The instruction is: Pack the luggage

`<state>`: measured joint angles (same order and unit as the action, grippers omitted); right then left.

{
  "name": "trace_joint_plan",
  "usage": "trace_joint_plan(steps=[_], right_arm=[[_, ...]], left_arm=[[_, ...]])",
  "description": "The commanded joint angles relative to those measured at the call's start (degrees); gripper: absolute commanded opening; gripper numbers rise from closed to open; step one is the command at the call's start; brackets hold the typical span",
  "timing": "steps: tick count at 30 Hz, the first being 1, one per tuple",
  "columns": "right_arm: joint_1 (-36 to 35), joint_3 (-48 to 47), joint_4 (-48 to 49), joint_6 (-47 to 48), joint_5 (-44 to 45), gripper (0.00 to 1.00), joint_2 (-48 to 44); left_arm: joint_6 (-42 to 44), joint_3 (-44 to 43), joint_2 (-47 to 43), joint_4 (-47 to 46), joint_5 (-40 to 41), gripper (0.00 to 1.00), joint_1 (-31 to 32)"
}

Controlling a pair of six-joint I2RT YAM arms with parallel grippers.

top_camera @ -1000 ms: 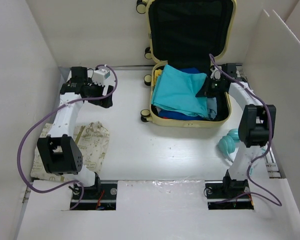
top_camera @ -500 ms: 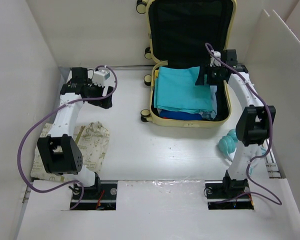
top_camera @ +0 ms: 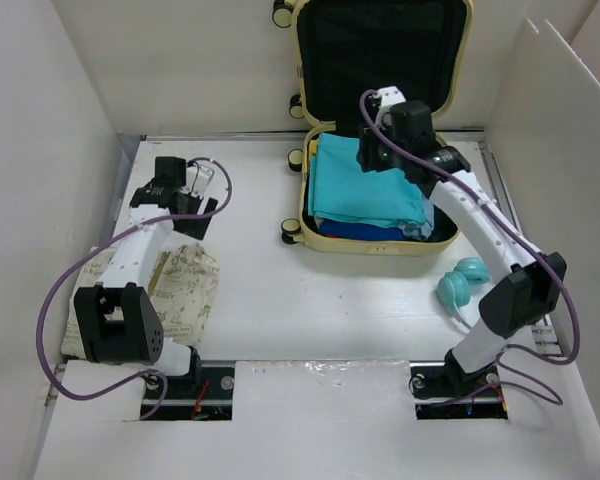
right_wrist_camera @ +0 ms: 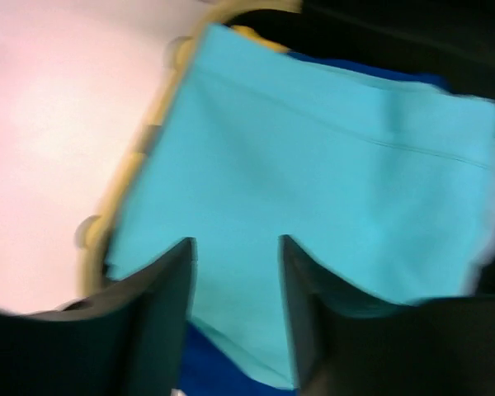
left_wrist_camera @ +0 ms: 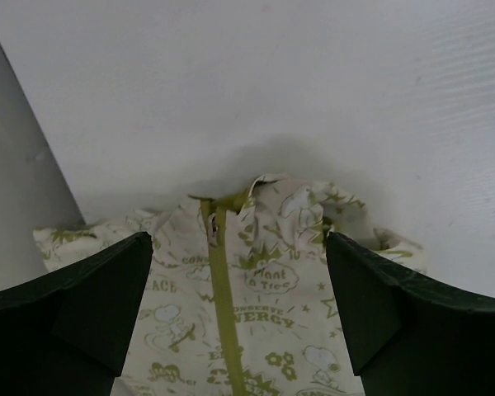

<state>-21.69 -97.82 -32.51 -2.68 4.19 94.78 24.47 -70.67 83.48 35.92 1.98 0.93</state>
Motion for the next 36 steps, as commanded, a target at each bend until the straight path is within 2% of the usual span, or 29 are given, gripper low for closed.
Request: trace_joint_plan(steps=[1, 2, 4, 6, 7, 8, 9, 10, 11, 12, 14, 15, 17, 19, 20, 24, 27, 30, 32, 35, 36], right_arm=[[0.5, 3.7, 9.3, -5.2, -5.9, 0.46, 5.1], [0.5, 3.7, 9.8, -6.4, -10.0, 0.38, 6.9], [1.1, -0.2, 8.8, -7.9, -12.7, 0.22, 12.7], [0.6, -3.2, 6.8, -7.9, -13.2, 0.17, 16.1], [0.0, -5.6, 4.5, -7.9, -13.2, 0.19, 17.4], [-0.6, -6.5, 3.4, -7.3, -13.2, 0.22, 18.1], [-1.2, -6.5, 2.8, -7.3, -12.5, 0.28, 18.2], [-2.0, -6.5, 2.8, -6.8, -11.8, 0.4, 17.4], [-2.6, -6.5, 2.3, -6.8, -10.6, 0.6, 15.1], [-3.3, -6.5, 2.3, -6.8, -9.0, 0.66, 13.8], [-5.5, -5.7, 0.4, -6.8, -3.5, 0.77, 11.0], [-6.2, -4.7, -0.1, -6.8, -1.9, 0.78, 7.9], [-9.7, -2.8, -0.9, -7.6, 2.4, 0.8, 4.6], [-13.3, 2.1, -0.9, -9.5, 5.7, 0.81, -1.0], [-15.4, 3.8, -0.1, -10.4, 8.4, 0.81, -2.6], [-26.4, 12.0, 4.8, -18.3, 6.3, 0.81, -6.4], [-32.5, 13.9, 10.5, -23.9, 3.8, 0.81, -3.8], [-36.0, 10.7, 13.4, -27.5, 1.8, 0.81, 2.3], [-38.3, 6.8, 14.6, -31.3, 1.1, 0.81, 7.7], [-41.0, 2.3, 18.0, -34.1, 0.4, 0.82, 13.3], [-41.6, 0.4, 18.0, -34.6, 0.4, 0.82, 17.8]], left_arm=[[3.8, 4.4, -4.8, 0.5, 11.5, 0.83, 0.7], [3.8, 7.1, -6.1, 1.0, 12.5, 0.85, 0.7], [3.8, 9.7, -7.2, 1.0, 15.4, 0.85, 0.7], [3.3, 12.4, -7.9, 2.2, 17.8, 0.86, 0.7], [2.8, 12.9, -8.7, 3.0, 17.8, 0.86, 0.1], [2.8, 12.9, -8.7, 4.1, 17.2, 0.92, 0.1], [2.8, 12.9, -9.4, 7.2, 13.4, 0.92, 0.1], [2.8, 12.9, -10.2, 8.7, 11.3, 1.0, -0.5], [2.8, 12.4, -10.2, 10.3, 9.1, 1.0, -0.5], [3.4, 12.4, -11.1, 11.9, 3.8, 1.0, -0.5], [5.3, 12.9, -12.5, 15.3, 1.1, 1.0, 0.6], [5.3, 14.1, -13.0, 15.3, 5.1, 1.0, 0.7], [4.8, 18.2, -14.2, 9.3, 12.8, 1.0, 0.1], [4.8, 19.2, -14.2, 3.6, 17.3, 1.0, -2.9], [4.8, 19.2, -14.2, 2.2, 16.3, 1.0, -7.6], [3.3, 17.2, -11.8, -1.7, 11.1, 1.0, -15.7], [3.3, 18.3, -11.8, -4.4, 9.4, 1.0, -18.0], [3.3, 20.0, -11.8, -8.2, 8.8, 1.0, -20.3], [3.9, 20.6, -11.8, -9.0, 7.9, 1.0, -24.6], [3.9, 17.8, -11.2, -8.5, 2.5, 1.0, -32.3], [3.9, 17.2, -11.2, -8.5, 0.8, 1.0, -34.1]])
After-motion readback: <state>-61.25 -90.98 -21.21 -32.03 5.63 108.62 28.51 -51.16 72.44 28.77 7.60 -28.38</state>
